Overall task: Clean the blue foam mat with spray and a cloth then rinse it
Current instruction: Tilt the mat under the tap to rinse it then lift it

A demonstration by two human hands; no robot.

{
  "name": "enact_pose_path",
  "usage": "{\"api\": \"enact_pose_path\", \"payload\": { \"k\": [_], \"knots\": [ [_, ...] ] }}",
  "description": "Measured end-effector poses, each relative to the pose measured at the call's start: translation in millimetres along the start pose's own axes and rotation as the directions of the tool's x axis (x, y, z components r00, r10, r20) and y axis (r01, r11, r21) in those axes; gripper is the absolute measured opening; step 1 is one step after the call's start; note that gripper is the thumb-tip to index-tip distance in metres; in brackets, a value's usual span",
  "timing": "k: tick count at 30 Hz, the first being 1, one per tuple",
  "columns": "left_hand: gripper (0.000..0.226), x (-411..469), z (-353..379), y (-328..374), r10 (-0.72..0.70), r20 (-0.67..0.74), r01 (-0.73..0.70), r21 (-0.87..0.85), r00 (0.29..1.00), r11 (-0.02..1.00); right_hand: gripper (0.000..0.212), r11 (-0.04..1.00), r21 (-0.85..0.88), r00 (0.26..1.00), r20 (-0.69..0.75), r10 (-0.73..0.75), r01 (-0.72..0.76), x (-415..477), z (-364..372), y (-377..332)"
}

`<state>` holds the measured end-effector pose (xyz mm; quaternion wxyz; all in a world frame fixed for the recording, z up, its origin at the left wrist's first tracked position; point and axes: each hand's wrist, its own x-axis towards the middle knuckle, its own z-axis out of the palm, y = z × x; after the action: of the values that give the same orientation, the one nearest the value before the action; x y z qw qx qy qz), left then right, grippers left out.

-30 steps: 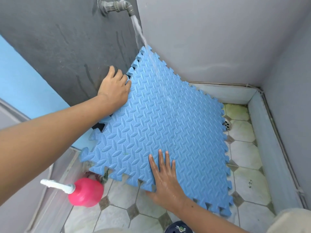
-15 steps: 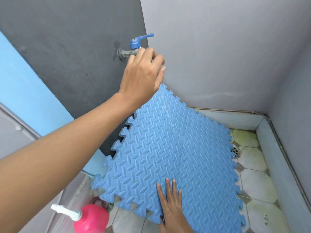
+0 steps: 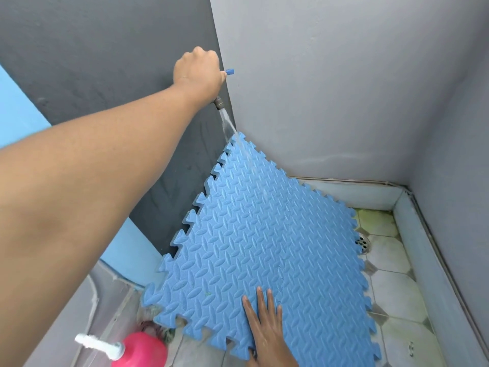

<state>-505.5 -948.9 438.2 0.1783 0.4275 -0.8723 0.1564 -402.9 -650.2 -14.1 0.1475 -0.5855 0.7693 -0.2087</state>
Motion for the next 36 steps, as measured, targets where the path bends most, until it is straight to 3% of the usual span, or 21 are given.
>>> {"api": "enact_pose_path", "payload": {
  "k": [7,10,12,14,16,18,20,21,23,25,27,30,33,36],
  "knots": [
    [0.033,14.8,-3.2,4.7,-0.099,0.016,0.099,-0.015,0.995,0.995,0.112,0.992,0.110,0.986,0.151,-0.071,0.055,-0.4,-9.4,4.5],
    [0.035,14.2,-4.0,4.1,-0.127,0.012,0.127,-0.056,0.992,0.990,0.109,0.980,0.182,0.997,-0.012,-0.077,0.078,-6.6,-15.4,11.6],
    [0.032,4.0,4.1,2.7,-0.135,-0.028,0.133,-0.073,0.990,0.988,0.110,0.974,0.206,0.995,-0.021,-0.095,0.097,-12.0,-26.1,12.7],
    [0.045,-21.5,24.1,4.1,-0.041,-0.112,0.039,-0.019,0.993,0.999,0.107,0.961,0.258,0.994,-0.072,-0.086,0.102,-17.1,-36.6,10.4],
    [0.071,-58.4,50.6,13.2,0.165,-0.168,-0.169,-0.006,0.972,0.986,0.100,0.946,0.305,0.990,-0.122,-0.074,0.108,-25.1,-47.8,10.6],
    [0.075,-95.0,71.7,23.6,0.265,-0.054,-0.269,-0.088,0.963,0.959,0.096,0.950,0.298,0.990,-0.125,-0.061,0.096,-30.6,-63.9,10.4],
    [0.079,-122.2,83.1,24.9,0.140,0.286,-0.083,-0.204,0.948,0.976,0.097,0.949,0.309,0.996,-0.075,-0.046,0.067,-39.0,-82.4,8.7],
    [0.086,-128.0,89.1,21.7,0.039,0.470,0.077,-0.225,0.882,0.971,0.101,0.944,0.327,0.999,-0.045,-0.026,0.039,-43.9,-91.9,7.8],
    [0.097,-134.8,88.3,11.5,-0.108,0.754,0.375,-0.193,0.648,0.907,0.117,0.941,0.339,1.000,0.005,0.017,-0.018,-52.1,-114.4,7.0],
    [0.082,-142.0,79.1,2.9,-0.108,0.869,0.559,-0.211,0.483,0.802,0.124,0.937,0.343,0.997,0.052,0.055,-0.070,-63.2,-137.8,10.3],
    [0.049,-148.9,65.8,3.5,-0.101,0.887,0.686,-0.272,0.450,0.675,0.123,0.924,0.356,0.988,0.117,0.100,-0.136,-77.4,-166.5,11.4],
    [0.040,-153.2,31.9,19.3,-0.064,0.885,0.707,-0.323,0.462,0.629,0.120,0.895,0.336,0.936,0.294,0.194,-0.291,-98.1,-218.2,8.6],
    [0.045,-165.1,-27.2,52.6,-0.038,0.830,0.624,-0.388,0.557,0.678,0.103,0.823,0.286,0.806,0.507,0.305,-0.491,-119.8,-280.3,-10.5],
    [0.047,-187.2,-84.7,80.7,0.050,0.771,0.450,-0.422,0.635,0.787,0.091,0.635,0.411,0.749,0.467,0.470,-0.654,-141.5,-357.6,-42.5]
  ]
}}
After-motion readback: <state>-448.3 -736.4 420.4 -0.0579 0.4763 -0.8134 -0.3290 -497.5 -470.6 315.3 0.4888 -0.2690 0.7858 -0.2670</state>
